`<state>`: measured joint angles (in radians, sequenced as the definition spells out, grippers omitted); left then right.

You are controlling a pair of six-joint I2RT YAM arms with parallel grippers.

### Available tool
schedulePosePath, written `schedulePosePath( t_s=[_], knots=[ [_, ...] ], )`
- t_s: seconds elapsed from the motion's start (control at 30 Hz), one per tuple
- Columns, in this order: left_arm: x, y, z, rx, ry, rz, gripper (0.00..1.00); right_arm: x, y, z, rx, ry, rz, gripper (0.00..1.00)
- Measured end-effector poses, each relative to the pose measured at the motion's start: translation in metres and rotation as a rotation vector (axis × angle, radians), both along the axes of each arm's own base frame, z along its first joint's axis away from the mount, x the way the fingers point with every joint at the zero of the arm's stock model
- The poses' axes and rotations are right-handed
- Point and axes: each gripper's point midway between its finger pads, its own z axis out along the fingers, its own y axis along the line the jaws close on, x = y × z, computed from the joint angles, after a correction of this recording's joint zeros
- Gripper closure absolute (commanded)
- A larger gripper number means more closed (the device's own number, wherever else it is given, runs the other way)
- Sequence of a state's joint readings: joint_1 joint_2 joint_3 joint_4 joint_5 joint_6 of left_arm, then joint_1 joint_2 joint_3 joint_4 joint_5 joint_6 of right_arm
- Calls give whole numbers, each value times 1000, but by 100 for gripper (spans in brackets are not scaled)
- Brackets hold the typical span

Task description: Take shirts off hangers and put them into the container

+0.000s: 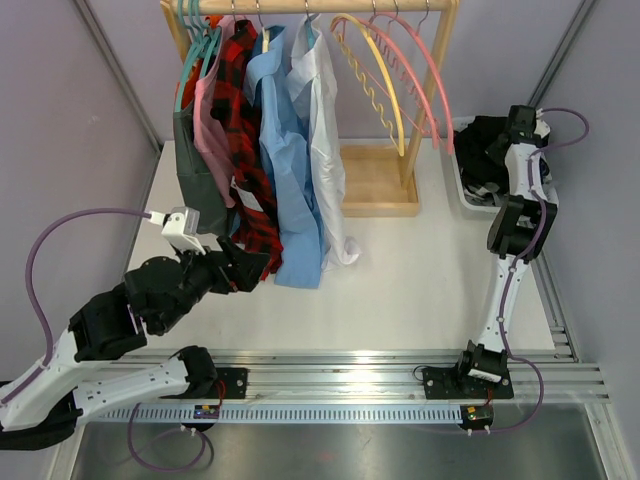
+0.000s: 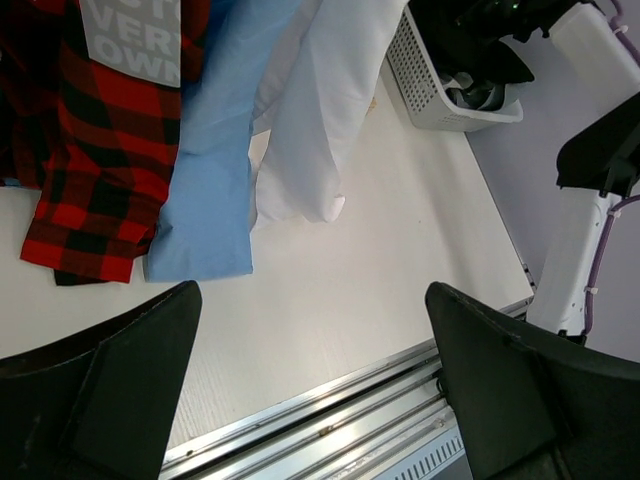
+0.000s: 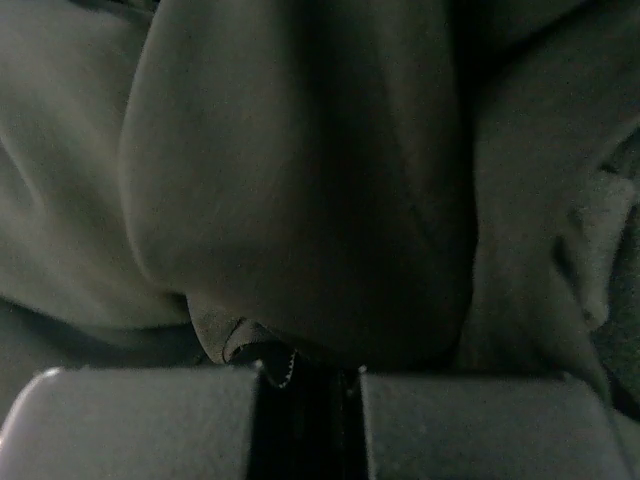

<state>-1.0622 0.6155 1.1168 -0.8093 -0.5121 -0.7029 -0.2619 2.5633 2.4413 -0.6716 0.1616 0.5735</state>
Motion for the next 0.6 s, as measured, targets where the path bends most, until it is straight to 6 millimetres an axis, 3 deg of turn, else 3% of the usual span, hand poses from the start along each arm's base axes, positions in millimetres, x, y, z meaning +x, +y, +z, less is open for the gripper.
schedulePosePath(
  t_s=[0.13, 0.27, 0.33, 0.37, 0.47, 0.5, 0.53, 0.6],
  knots=[
    [-2, 4, -10, 4, 9, 1, 1, 3, 2, 10, 11, -14, 7, 100],
    [-5, 8, -12, -13, 5, 3, 1, 3, 3, 7, 19, -6, 13, 97],
    [-6, 10, -11, -20, 2, 4, 1, 3, 4, 7, 22, -9, 19, 81],
    [-7, 11, -11, -23, 0, 4, 1, 4, 6, 8, 25, -17, 27, 56],
    [-7, 12, -10, -26, -2, 4, 1, 1, 11, 20, 41, -50, 57, 26],
    [-7, 12, -10, -26, -2, 3, 1, -1, 14, 29, 42, -60, 70, 7],
    [-7, 12, -10, -26, -2, 3, 1, -3, 16, 42, 40, -75, 79, 1],
    [-7, 12, -9, -29, -4, 3, 1, -6, 19, 76, 9, -115, 105, 1]
  ],
)
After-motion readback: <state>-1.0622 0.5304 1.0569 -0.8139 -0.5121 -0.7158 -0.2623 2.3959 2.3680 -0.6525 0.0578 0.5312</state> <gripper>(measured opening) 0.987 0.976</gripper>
